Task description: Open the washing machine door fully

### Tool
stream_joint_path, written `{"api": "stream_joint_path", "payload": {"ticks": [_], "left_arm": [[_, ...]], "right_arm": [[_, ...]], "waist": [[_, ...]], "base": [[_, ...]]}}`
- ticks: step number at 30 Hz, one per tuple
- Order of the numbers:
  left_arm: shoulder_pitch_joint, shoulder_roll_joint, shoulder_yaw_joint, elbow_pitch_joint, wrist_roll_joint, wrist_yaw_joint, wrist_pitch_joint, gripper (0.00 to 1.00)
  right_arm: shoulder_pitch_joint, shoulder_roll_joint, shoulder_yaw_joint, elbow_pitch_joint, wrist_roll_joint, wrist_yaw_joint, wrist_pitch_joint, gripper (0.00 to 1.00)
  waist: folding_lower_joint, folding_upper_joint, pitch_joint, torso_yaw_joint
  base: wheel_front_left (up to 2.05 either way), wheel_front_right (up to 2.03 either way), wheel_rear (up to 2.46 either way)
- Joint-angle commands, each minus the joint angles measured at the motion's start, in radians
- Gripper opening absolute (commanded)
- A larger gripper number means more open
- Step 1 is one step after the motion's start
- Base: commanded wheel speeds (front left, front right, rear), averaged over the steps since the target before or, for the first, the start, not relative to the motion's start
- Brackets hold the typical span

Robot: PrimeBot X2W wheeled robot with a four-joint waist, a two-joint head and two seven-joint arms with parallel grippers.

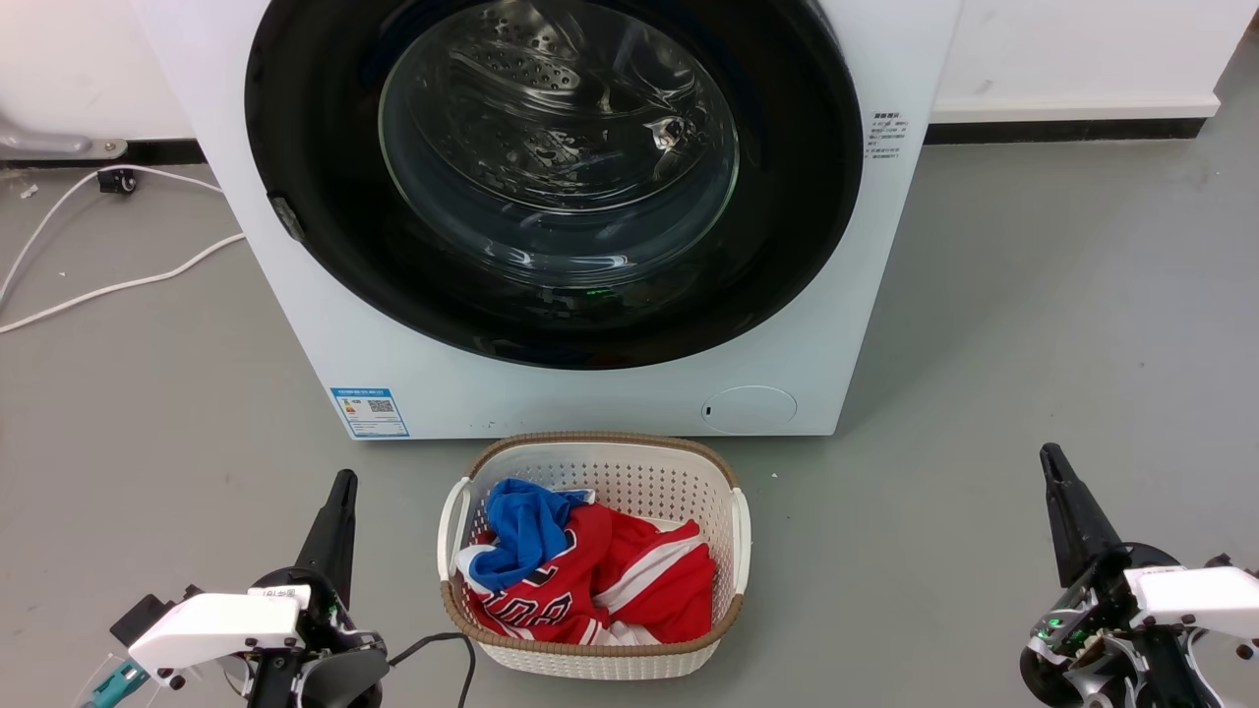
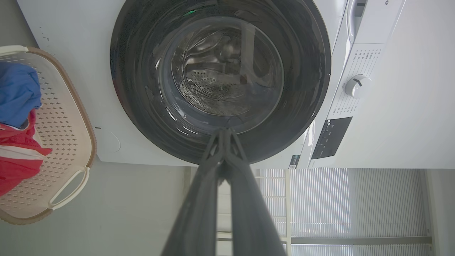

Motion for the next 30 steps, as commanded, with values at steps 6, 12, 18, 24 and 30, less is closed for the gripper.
{"api": "stream_joint_path", "payload": {"ticks": [6,12,18,24,30], "left_arm": [[-0.009,-0.002,0.005,0.001,0.004,0.0,0.001,0.0],[-0.009,-0.002,0.005,0.001,0.005,0.0,0.001,0.0],[-0.009,-0.002,0.005,0.001,0.005,0.0,0.002,0.0],[-0.009,-0.002,0.006,0.001,0.005,0.0,0.002,0.0],[0.007,-0.003,-0.002,0.012,0.001,0.0,0.0,1.0]], "right_arm": [[-0.012,0.005,-0.002,0.001,-0.005,0.003,0.003,0.0],[-0.012,0.005,-0.003,0.001,-0.005,0.003,0.004,0.0],[-0.012,0.006,-0.003,0.001,-0.006,0.003,0.005,0.0],[-0.012,0.006,-0.004,0.002,-0.007,0.003,0.005,0.0],[0.008,0.002,-0.002,0.012,-0.002,0.0,0.0,1.0]], "waist": [[0.0,0.0,0.0,0.0],[0.0,0.0,0.0,0.0],[0.0,0.0,0.0,0.0],[0.0,0.0,0.0,0.0],[0.0,0.0,0.0,0.0]], "base": [[0.0,0.0,0.0],[0.0,0.0,0.0],[0.0,0.0,0.0],[0.0,0.0,0.0],[0.0,0.0,0.0]]}}
